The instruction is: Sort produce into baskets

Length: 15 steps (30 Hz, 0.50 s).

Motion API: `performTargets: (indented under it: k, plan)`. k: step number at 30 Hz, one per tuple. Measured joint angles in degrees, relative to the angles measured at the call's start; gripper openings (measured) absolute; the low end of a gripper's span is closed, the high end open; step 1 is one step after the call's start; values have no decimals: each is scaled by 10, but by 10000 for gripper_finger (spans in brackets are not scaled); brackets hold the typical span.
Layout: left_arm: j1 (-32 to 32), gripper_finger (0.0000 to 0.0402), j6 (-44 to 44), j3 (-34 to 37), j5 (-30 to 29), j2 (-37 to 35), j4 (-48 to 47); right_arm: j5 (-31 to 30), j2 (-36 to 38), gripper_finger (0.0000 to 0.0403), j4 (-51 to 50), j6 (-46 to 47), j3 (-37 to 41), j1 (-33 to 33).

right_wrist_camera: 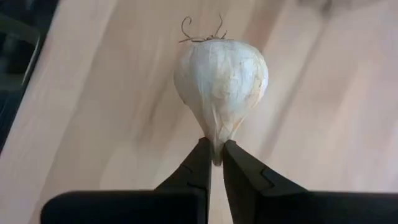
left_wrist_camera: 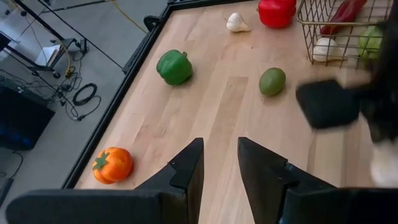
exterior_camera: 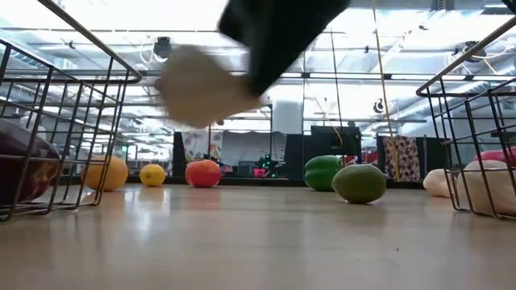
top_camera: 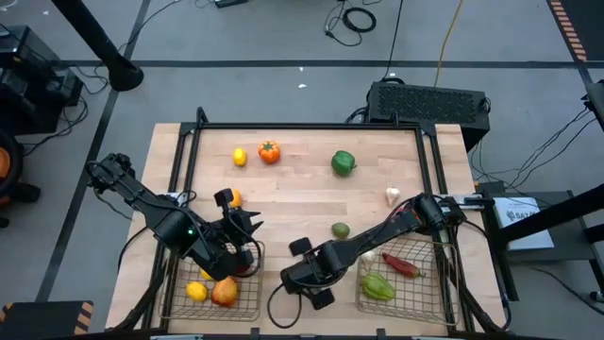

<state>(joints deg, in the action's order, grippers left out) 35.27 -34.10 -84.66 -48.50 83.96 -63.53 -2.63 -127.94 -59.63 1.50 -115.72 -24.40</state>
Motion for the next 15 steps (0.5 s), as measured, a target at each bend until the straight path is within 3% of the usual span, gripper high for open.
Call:
performTargets:
  k: [7, 15]
  plan:
    - [0, 107, -1, 0, 0, 0, 0, 0, 0, 27, -296, 94, -148, -18]
    - [0, 107, 2, 0, -3, 0, 0, 12, 68, 27, -304, 194, -156, -79]
